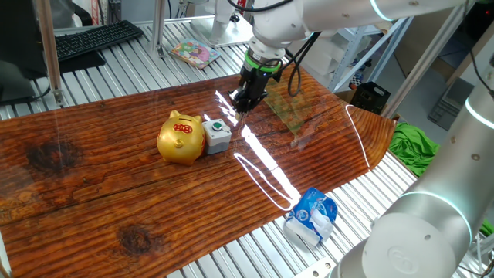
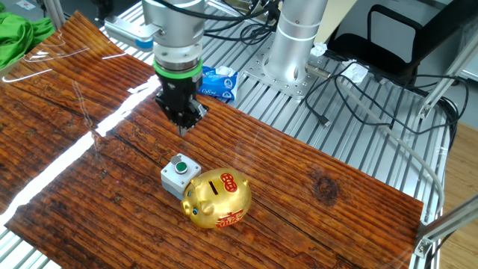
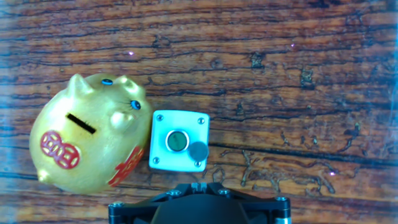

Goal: Drop coins into a piggy bank

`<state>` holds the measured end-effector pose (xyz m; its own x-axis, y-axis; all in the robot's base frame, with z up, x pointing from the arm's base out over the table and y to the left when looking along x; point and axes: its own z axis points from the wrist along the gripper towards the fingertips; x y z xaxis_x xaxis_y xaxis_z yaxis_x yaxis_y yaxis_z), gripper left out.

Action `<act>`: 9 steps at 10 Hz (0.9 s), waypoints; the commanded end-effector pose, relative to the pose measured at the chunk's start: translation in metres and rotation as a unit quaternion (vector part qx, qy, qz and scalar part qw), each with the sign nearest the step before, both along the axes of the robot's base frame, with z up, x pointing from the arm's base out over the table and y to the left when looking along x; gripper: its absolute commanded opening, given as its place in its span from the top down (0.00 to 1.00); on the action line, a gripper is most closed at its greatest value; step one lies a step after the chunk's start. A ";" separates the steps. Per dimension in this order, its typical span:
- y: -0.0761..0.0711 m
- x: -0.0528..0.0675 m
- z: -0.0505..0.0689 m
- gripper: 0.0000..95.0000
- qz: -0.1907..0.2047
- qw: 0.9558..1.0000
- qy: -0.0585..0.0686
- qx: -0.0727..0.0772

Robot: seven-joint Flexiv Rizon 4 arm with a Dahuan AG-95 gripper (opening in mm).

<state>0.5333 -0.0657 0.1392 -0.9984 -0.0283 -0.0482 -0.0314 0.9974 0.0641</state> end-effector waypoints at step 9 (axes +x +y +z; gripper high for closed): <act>-0.011 0.014 -0.020 1.00 0.014 1.000 0.000 0.026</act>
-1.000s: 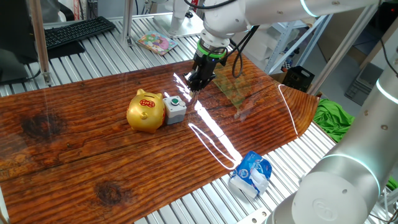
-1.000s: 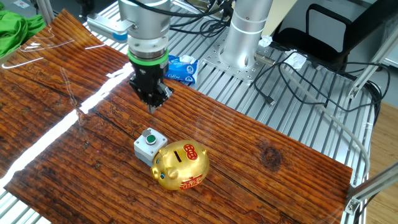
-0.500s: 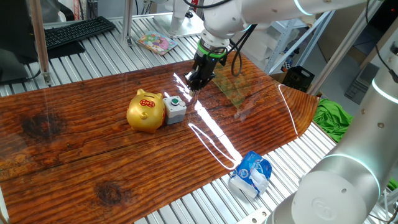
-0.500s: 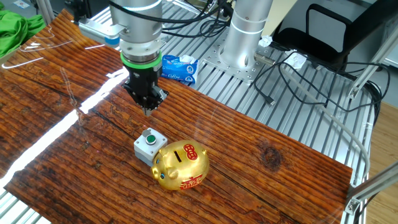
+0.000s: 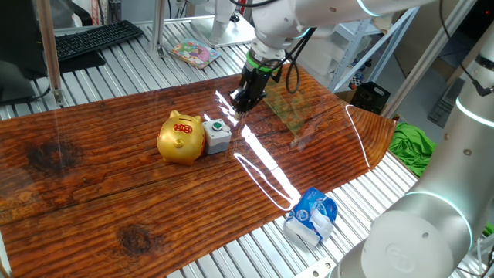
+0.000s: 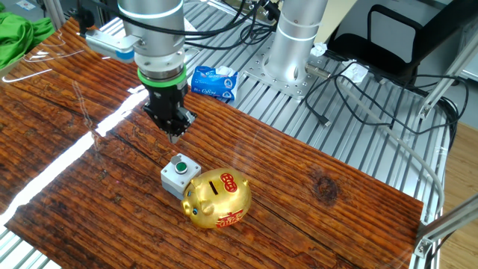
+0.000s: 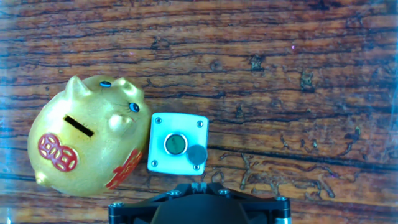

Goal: Drop coins into a piggy bank

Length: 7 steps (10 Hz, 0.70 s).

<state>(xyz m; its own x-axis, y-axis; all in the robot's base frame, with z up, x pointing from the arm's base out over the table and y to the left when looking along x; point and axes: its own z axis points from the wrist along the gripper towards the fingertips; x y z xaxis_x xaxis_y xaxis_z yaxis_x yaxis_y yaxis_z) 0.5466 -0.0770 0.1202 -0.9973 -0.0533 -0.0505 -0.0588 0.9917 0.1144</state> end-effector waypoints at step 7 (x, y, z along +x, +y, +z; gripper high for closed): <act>-0.006 0.002 -0.020 1.00 0.004 1.000 0.000 0.029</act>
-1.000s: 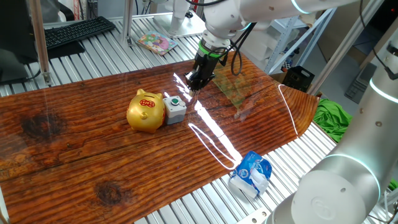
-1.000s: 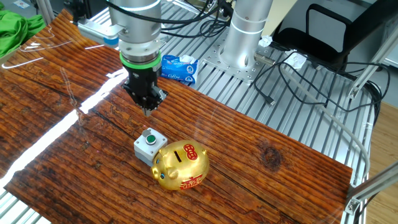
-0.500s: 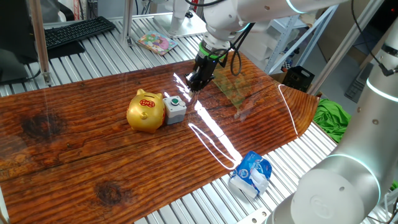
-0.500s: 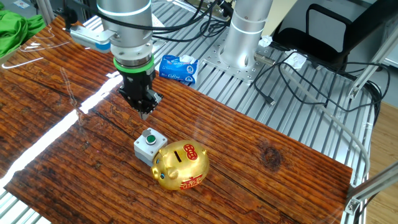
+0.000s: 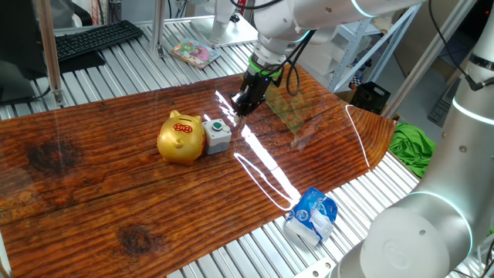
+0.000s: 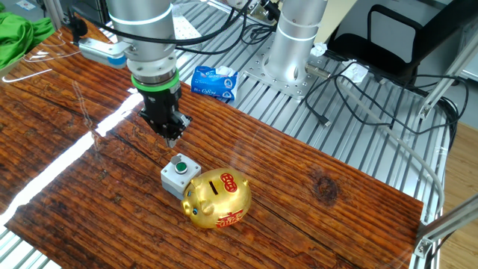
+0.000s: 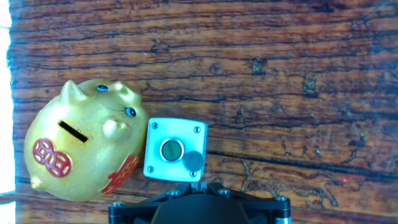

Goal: Drop coins into a piggy bank

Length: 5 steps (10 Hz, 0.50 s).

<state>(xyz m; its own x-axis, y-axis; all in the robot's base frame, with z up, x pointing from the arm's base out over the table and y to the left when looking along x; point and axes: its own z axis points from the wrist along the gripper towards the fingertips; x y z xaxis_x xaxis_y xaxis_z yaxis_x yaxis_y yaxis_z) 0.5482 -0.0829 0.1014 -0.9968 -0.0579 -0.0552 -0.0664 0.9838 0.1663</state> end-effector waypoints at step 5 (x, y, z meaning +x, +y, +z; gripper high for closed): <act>-0.001 0.000 -0.009 1.00 -0.002 1.000 0.004 0.029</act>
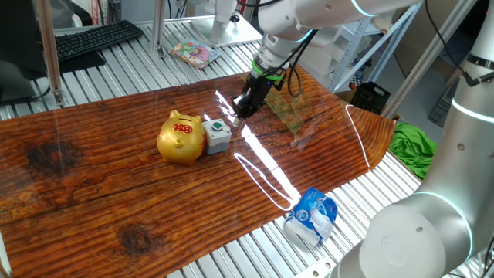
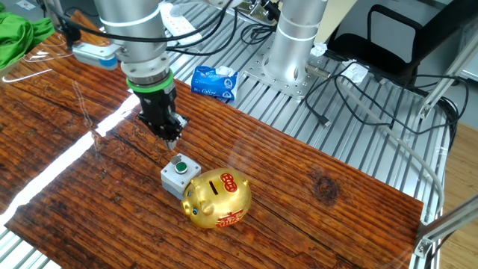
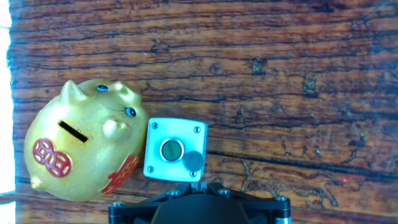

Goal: Drop coins into a piggy bank

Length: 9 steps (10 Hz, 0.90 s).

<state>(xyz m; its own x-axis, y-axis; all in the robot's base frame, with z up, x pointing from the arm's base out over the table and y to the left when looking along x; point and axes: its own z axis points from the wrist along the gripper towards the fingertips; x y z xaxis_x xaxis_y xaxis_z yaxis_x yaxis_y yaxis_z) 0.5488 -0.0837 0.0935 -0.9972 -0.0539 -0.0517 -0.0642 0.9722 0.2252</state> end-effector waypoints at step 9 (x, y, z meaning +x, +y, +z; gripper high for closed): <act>0.000 0.000 -0.003 1.00 -0.007 0.999 0.025 0.022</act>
